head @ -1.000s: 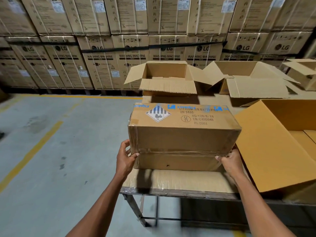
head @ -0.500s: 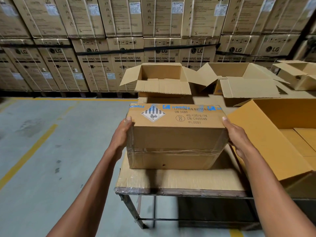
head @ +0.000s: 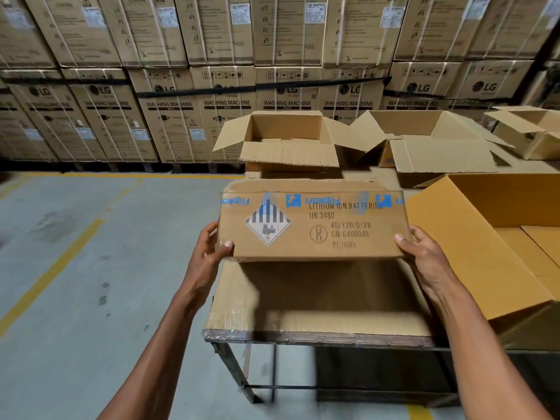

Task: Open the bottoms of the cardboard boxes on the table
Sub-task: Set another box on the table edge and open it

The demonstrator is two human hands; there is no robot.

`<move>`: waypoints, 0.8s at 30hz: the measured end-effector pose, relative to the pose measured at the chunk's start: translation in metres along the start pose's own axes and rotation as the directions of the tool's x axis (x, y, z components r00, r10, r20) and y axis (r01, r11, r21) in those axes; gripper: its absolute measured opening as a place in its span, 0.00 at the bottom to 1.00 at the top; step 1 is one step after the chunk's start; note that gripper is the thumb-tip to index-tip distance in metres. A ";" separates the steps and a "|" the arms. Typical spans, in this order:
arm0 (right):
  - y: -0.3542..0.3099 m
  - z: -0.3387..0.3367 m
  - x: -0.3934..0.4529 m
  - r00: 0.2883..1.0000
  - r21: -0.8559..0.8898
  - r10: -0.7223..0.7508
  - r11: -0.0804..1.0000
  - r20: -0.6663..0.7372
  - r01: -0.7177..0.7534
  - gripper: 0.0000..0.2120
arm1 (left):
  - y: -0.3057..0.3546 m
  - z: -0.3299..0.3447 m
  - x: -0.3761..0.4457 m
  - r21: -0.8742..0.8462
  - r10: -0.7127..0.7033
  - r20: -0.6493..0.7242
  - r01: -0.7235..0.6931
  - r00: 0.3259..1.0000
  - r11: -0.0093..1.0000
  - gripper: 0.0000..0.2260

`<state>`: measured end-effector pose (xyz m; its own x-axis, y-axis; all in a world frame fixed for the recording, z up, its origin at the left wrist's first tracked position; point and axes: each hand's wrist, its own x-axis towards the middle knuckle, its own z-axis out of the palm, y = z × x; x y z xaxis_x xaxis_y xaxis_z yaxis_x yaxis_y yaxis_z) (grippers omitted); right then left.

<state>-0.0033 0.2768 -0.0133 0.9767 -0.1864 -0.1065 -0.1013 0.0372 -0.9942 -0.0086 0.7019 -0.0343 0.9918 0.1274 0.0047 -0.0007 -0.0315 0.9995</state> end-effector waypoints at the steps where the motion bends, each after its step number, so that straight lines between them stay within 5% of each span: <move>1: 0.010 -0.004 -0.002 0.999 -0.032 0.024 0.999 0.025 -0.023 0.19 | -0.008 -0.003 -0.004 0.012 -0.001 0.013 0.001 1.000 1.000 0.30; 5: 0.059 -0.009 -0.012 0.993 -0.149 0.113 0.983 0.040 -0.106 0.26 | -0.043 -0.008 -0.017 0.073 -0.058 0.062 0.053 0.996 0.996 0.29; 16: 0.127 0.013 -0.047 0.955 -0.387 0.275 0.873 -0.114 -0.298 0.35 | -0.110 -0.003 -0.052 0.243 -0.279 -0.062 0.286 0.958 0.927 0.31; 24: 0.122 0.014 -0.044 0.959 -0.398 0.277 0.875 -0.060 -0.277 0.38 | -0.098 -0.002 -0.046 0.333 -0.243 0.018 0.223 0.970 0.916 0.39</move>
<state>-0.0561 0.3029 -0.1301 0.8974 -0.2273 -0.3781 -0.4345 -0.3065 -0.8469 -0.0547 0.7007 -0.1320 0.9645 0.1129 -0.2388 0.2631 -0.3310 0.9062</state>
